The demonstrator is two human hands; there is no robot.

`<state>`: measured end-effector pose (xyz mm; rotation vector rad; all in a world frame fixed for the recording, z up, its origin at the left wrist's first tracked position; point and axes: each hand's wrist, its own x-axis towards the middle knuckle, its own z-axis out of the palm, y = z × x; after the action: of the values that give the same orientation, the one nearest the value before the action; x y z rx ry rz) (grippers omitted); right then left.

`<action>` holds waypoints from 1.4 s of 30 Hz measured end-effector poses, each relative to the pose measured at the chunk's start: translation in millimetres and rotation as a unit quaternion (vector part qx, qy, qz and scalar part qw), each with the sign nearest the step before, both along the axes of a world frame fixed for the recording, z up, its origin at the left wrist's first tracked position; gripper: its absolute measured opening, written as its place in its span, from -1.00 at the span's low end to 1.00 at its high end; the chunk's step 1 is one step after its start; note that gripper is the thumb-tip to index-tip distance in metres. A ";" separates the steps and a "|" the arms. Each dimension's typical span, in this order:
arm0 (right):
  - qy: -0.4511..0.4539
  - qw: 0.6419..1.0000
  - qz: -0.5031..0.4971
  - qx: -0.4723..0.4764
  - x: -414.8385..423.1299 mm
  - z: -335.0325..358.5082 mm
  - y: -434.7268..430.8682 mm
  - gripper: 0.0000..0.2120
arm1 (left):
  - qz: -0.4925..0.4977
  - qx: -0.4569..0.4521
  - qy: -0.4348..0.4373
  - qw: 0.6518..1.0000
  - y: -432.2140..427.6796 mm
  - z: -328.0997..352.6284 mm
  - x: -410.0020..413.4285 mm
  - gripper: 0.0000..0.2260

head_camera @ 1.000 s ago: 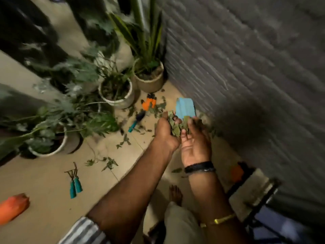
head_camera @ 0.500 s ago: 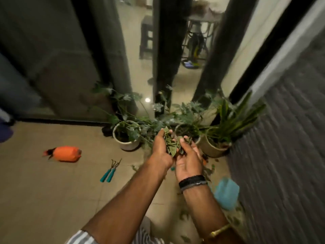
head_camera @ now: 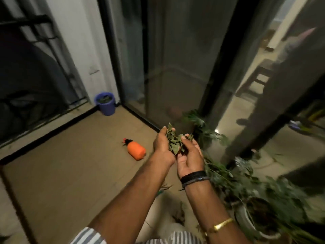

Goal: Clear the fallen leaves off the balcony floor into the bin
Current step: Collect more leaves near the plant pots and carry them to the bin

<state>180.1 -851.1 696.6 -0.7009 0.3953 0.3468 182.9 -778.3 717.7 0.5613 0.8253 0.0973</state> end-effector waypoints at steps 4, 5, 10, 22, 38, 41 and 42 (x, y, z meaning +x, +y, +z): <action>0.016 0.997 0.068 -0.013 23.5 2.2 71.7 -0.80 | 0.093 0.002 0.002 0.996 69.3 -2.2 15.7 -0.69; 0.022 0.996 0.082 -0.017 29.6 2.7 88.4 -0.80 | 0.109 0.004 0.005 0.994 85.1 -2.7 19.3 -0.70; 0.035 0.986 0.162 -0.025 62.7 13.4 173.1 -0.79 | 0.189 0.001 -0.005 0.982 168.2 -4.5 43.1 -0.65; 0.031 0.961 0.266 -0.063 137.8 -1.3 370.0 -0.80 | 0.302 -0.008 -0.008 0.953 360.3 -25.2 102.9 -0.62; 0.041 0.959 0.264 -0.093 210.3 -24.1 696.0 -0.64 | 0.251 0.014 0.015 0.968 699.4 -57.0 181.0 -0.63; 0.033 0.958 0.260 -0.113 236.1 -38.5 749.1 -0.65 | 0.239 0.025 0.021 0.970 750.0 -79.1 205.5 -0.58; 0.036 0.959 0.257 -0.111 246.0 -45.4 766.4 -0.65 | 0.239 0.028 0.025 0.970 766.4 -87.1 214.9 -0.58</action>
<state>426.1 -84.7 651.2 -1.0127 0.3193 0.8308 397.8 -12.0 630.6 0.4086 0.9981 0.5505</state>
